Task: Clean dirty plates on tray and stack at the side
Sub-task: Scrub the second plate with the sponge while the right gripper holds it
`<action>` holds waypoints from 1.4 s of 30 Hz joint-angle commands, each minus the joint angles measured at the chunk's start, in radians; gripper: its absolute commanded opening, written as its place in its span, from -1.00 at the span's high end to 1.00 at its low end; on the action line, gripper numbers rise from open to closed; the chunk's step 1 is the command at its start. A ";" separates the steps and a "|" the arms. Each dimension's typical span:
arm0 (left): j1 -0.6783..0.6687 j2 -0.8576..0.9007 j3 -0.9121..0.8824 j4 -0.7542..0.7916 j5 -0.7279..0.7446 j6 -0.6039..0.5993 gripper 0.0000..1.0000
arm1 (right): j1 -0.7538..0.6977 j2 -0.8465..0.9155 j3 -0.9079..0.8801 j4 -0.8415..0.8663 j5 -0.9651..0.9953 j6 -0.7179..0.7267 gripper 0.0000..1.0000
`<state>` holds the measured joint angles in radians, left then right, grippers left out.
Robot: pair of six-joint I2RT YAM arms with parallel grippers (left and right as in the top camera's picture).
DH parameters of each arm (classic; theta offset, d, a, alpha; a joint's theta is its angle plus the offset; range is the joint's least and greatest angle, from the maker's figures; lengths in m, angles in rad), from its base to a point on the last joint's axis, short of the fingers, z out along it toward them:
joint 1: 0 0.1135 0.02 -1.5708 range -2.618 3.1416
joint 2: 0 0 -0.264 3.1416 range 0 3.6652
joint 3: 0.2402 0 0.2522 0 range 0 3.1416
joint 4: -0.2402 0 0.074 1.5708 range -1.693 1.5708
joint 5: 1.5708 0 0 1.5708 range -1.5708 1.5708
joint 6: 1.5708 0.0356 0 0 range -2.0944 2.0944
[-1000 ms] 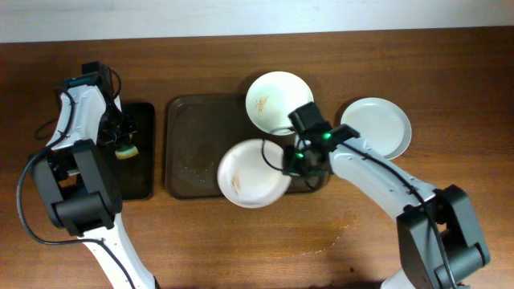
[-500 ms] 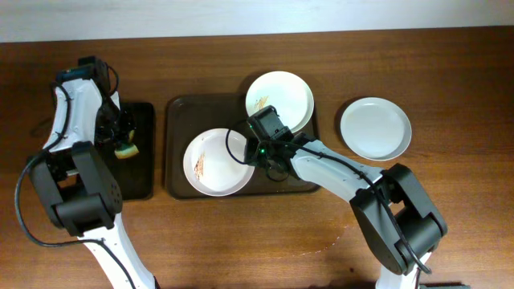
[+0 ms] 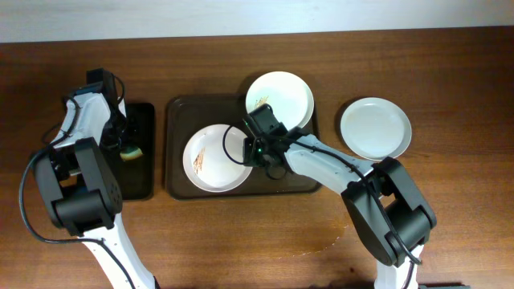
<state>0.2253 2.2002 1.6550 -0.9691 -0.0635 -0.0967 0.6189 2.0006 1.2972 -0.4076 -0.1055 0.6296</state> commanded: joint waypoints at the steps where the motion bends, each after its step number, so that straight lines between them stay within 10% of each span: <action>1: 0.006 -0.010 0.149 -0.154 0.115 0.060 0.99 | 0.000 0.005 0.095 -0.070 0.004 -0.126 0.92; 8: -0.231 -0.085 0.216 -0.243 0.380 0.270 0.98 | -0.051 0.010 0.098 -0.085 0.005 -0.147 0.92; 22: -0.423 -0.085 -0.231 0.014 0.094 -0.048 0.98 | -0.051 0.055 0.098 -0.051 -0.067 -0.143 0.92; 29: -0.423 -0.085 -0.230 -0.202 0.356 0.316 0.99 | -0.051 0.056 0.098 -0.049 -0.068 -0.143 0.92; 34: -0.423 -0.085 -0.231 0.066 0.089 -0.071 0.99 | -0.050 0.071 0.098 -0.037 -0.067 -0.027 0.92; 38: -0.423 -0.085 -0.232 0.229 -0.040 -0.101 0.99 | -0.050 0.131 0.098 -0.014 -0.134 0.016 0.92; 40: -0.423 -0.085 -0.231 0.248 -0.042 -0.101 0.99 | -0.050 0.135 0.098 -0.001 -0.146 0.020 0.53; 42: -0.423 -0.085 -0.231 0.230 -0.019 -0.100 0.99 | -0.050 0.141 0.098 0.007 -0.146 0.050 0.88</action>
<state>-0.2054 2.0777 1.4471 -0.7238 -0.0475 -0.1802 0.5648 2.1105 1.3956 -0.3985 -0.2493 0.6479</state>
